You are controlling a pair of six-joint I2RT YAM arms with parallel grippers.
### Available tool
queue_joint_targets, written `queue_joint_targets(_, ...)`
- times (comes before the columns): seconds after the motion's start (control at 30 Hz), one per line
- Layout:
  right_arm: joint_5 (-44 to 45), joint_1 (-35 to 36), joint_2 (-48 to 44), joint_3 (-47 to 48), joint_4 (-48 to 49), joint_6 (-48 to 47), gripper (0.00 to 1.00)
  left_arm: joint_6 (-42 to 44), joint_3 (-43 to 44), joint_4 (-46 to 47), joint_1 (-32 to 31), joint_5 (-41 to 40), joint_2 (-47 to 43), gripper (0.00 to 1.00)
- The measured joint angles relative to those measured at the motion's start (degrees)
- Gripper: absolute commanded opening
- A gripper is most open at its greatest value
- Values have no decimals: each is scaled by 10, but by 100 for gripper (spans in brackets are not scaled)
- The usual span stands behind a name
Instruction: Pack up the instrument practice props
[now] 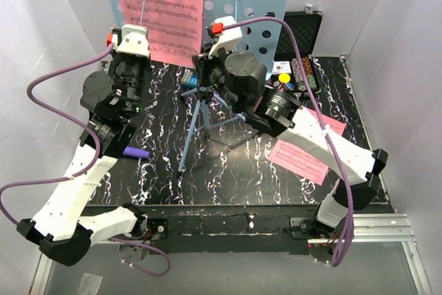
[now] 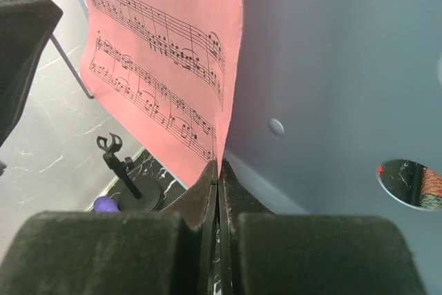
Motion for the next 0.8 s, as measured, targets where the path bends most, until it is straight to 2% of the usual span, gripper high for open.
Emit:
queue_joint_targets(0.23, -26, 1, -58, -29, 1, 11, 1, 0, -1, 0, 0, 0, 0, 0)
queue_joint_targets(0.57, -112, 1, -157, -89, 8, 13, 1, 0, -8, 5, 0, 0, -6, 0)
queue_joint_targets(0.8, -156, 1, -291, -205, 17, 14, 1, 0, -10, 7, 0, 0, -6, 0)
